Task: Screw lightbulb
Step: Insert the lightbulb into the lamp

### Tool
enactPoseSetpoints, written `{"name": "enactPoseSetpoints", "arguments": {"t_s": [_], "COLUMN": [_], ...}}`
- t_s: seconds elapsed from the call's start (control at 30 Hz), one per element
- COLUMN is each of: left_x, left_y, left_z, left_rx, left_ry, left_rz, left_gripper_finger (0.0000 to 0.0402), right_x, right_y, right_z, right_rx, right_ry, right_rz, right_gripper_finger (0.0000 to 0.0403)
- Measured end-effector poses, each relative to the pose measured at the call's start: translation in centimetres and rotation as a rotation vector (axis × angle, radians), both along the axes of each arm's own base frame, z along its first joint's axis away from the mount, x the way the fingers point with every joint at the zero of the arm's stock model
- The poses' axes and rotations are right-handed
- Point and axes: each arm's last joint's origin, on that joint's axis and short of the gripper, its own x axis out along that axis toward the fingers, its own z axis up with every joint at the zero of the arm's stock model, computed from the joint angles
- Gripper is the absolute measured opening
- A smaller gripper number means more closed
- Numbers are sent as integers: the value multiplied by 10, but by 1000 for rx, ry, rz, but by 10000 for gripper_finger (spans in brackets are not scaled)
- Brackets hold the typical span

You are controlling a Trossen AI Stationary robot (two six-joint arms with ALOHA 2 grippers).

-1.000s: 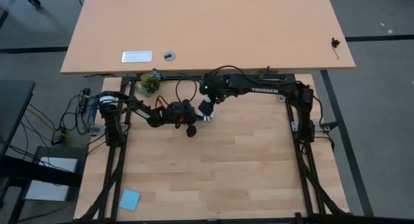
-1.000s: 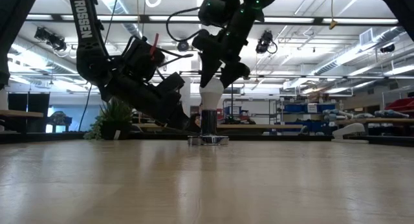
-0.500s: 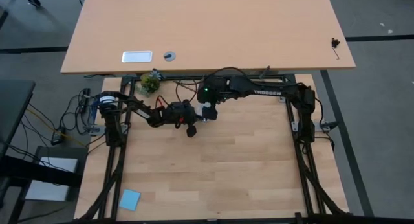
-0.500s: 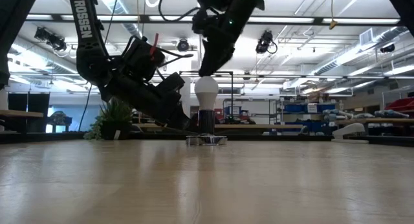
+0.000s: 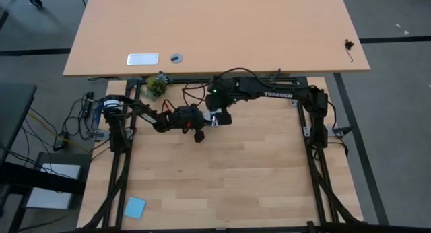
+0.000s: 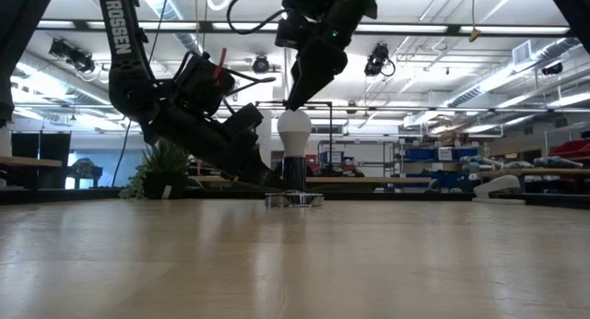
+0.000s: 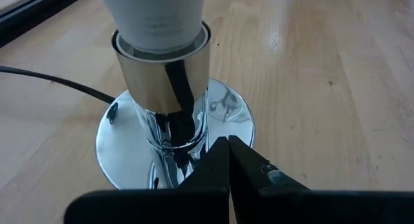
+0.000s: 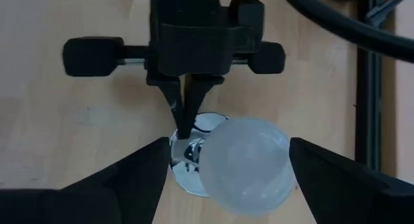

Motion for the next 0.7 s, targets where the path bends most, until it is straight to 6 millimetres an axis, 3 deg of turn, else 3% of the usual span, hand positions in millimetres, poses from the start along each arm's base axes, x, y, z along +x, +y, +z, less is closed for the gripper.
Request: {"name": "enactPoseSetpoints", "arguments": {"t_s": [0.57,0.7], "left_x": [0,0], "left_y": [0,0], "left_z": [0,0], "left_rx": [0,0], "left_ry": [0,-1], "left_rz": [0,1], "left_gripper_finger": [1,1], "right_x": [-2,-2], "right_y": [-9,-9], "right_z": [0,-11], "right_rx": [6,9], "right_ry": [-10,2], "right_rz": [-10,-10], "right_gripper_finger": [314,311]}}
